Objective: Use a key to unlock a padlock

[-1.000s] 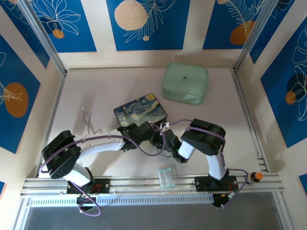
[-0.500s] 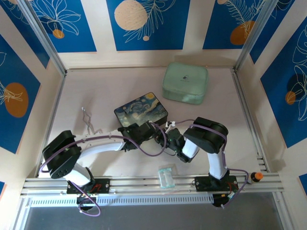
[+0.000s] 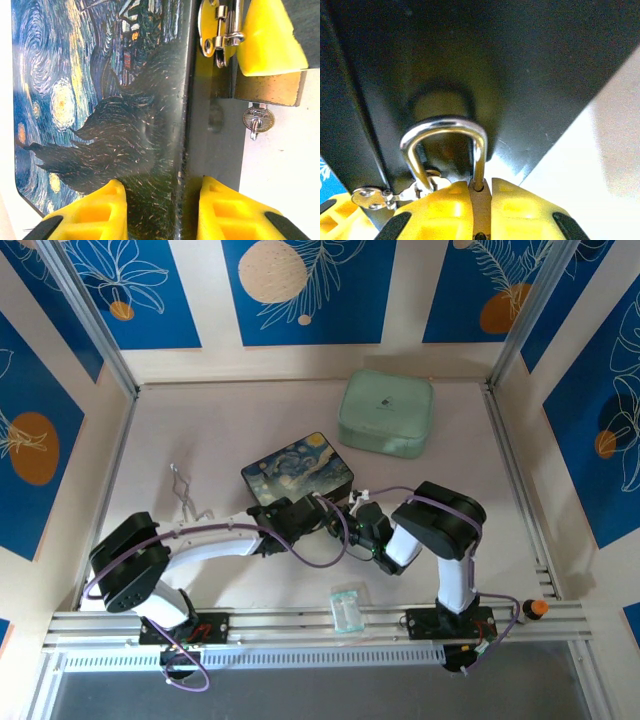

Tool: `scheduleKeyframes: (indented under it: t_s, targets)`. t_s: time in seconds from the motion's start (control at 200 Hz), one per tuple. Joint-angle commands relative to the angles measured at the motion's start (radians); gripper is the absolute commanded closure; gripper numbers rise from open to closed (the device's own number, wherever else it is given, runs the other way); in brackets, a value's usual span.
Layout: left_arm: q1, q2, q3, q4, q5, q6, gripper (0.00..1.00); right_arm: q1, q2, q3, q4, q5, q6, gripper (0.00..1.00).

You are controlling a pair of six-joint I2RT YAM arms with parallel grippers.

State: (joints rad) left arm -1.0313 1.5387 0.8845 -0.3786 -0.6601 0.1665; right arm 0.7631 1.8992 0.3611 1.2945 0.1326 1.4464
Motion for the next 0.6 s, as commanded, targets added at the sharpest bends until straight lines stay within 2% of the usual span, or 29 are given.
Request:
scheduleKeyframes:
  t_s: [0.0, 0.145, 0.235, 0.35, 0.48, 0.595]
  targets:
    - [-0.011, 0.034, -0.042, -0.195, 0.059, 0.005, 0.88, -0.056, -0.069, -0.041, -0.256, 0.194, 0.002, 1.00]
    - [-0.018, 0.015, -0.050, -0.180, 0.047, -0.003, 0.88, -0.091, -0.082, -0.050, -0.230, 0.153, 0.075, 1.00]
    - [-0.018, 0.026, -0.049, -0.186, 0.042, -0.005, 0.88, -0.101, -0.024, -0.044, -0.106, 0.113, 0.094, 1.00]
    - [-0.024, 0.034, -0.053, -0.187, 0.026, -0.006, 0.88, -0.099, -0.007, -0.036, -0.139, 0.127, 0.141, 1.00]
    - [-0.035, 0.023, -0.066, -0.177, 0.028, -0.012, 0.88, -0.122, 0.076, -0.056, 0.053, 0.094, 0.199, 1.00]
    - [-0.036, 0.028, -0.070, -0.178, 0.022, -0.018, 0.88, -0.125, 0.090, -0.067, 0.092, 0.076, 0.226, 1.00]
